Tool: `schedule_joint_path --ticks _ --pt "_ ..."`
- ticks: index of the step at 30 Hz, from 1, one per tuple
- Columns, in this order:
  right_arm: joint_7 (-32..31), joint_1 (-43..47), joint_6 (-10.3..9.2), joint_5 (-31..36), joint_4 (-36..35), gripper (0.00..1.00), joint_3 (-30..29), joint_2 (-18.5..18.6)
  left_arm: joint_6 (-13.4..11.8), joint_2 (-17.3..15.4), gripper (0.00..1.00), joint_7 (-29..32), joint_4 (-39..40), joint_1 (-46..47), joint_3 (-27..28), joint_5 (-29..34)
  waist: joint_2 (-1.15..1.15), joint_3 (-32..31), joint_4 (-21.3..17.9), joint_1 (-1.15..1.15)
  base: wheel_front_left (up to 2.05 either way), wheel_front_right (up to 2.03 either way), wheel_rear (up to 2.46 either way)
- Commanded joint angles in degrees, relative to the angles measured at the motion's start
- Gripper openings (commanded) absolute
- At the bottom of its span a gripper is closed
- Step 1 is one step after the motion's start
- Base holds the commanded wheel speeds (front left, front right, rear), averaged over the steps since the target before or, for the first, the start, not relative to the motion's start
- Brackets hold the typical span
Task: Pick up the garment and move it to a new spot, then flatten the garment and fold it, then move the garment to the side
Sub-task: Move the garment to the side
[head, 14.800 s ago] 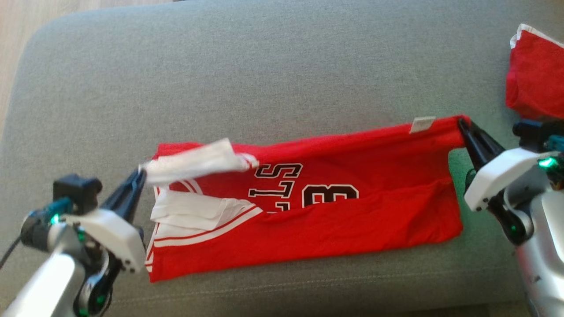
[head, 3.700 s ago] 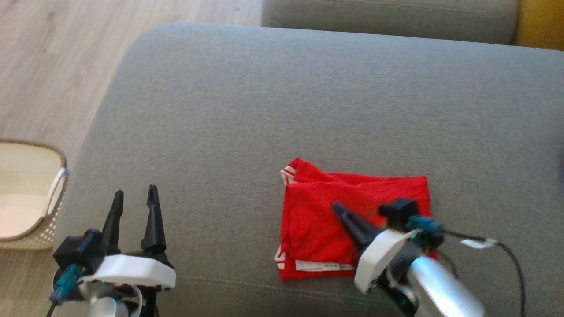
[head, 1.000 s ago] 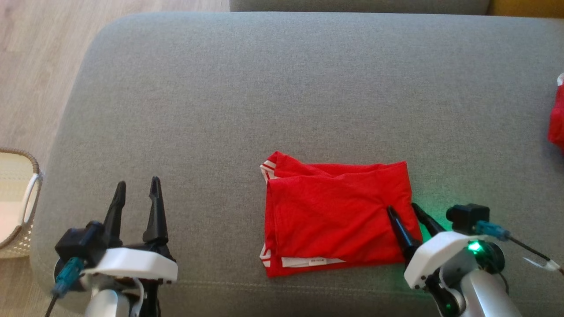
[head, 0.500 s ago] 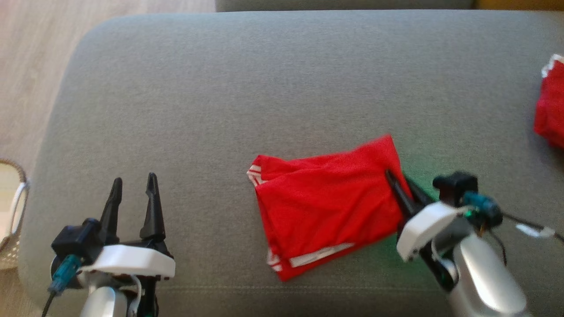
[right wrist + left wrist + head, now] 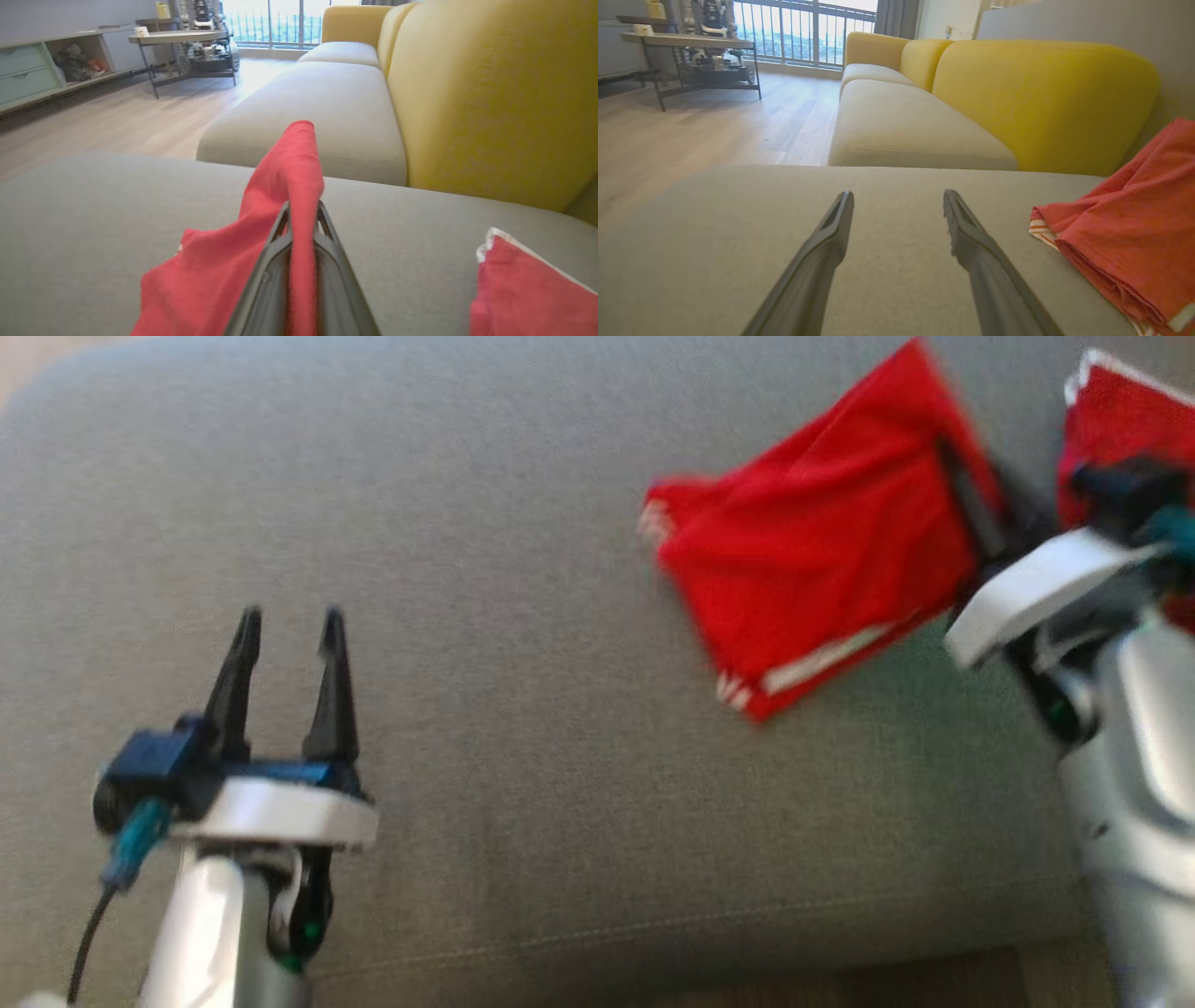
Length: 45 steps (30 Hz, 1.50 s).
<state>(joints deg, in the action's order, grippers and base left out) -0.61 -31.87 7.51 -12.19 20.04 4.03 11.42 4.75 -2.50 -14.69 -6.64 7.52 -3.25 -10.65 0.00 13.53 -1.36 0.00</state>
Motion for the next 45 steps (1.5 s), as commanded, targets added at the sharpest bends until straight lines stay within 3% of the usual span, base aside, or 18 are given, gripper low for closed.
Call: schedule_joint_path --ticks 1,9,16,25,35,36,37,45 --pt "-0.5 -3.9 -0.02 -1.2 -1.4 0.0 -2.2 0.8 1.0 -1.3 1.0 -0.3 2.9 5.0 0.6 2.2 0.0 4.2 -3.2 0.0 0.0 0.0 0.0" --pt "0.3 -10.4 -0.02 -0.9 0.6 0.0 -12.5 1.6 2.4 -5.1 1.0 -0.3 5.0 14.5 -3.2 5.3 0.0 10.0 -7.9 0.0 0.0 0.0 0.0" --pt "-0.6 -15.3 -0.02 3.0 5.3 0.0 -22.2 1.7 2.7 -12.4 1.0 0.3 3.8 24.3 -11.4 6.8 0.0 14.3 -11.8 0.0 0.0 0.0 0.0" --pt "3.1 -17.8 -0.02 11.1 9.1 0.0 -24.9 1.5 2.7 -21.7 1.0 6.3 4.2 36.3 -21.2 3.2 0.0 17.7 -14.9 0.0 0.0 0.0 0.0" --pt "9.2 -17.5 -0.02 14.9 11.5 0.0 -27.7 -0.6 2.7 -24.0 1.0 8.9 5.8 37.2 -23.8 0.7 0.0 19.1 -17.5 0.0 0.0 0.0 0.0" --pt "9.8 -17.6 -0.02 15.1 11.6 0.33 -27.9 -0.8 2.6 -24.0 1.0 8.9 5.9 37.0 -23.9 0.6 0.0 19.0 -17.6 0.0 0.0 0.0 0.0" --pt "10.2 -17.8 -0.02 15.1 11.8 1.0 -27.8 -1.1 2.5 -23.9 1.0 8.8 5.9 36.8 -23.9 0.5 0.0 18.9 -17.7 0.0 0.0 0.0 0.0" --pt "11.5 -18.3 -0.02 14.4 12.6 1.0 -24.7 -1.1 1.1 -22.4 1.0 6.5 4.8 34.7 -24.1 -0.8 0.0 16.6 -16.1 0.0 0.0 0.0 0.0"
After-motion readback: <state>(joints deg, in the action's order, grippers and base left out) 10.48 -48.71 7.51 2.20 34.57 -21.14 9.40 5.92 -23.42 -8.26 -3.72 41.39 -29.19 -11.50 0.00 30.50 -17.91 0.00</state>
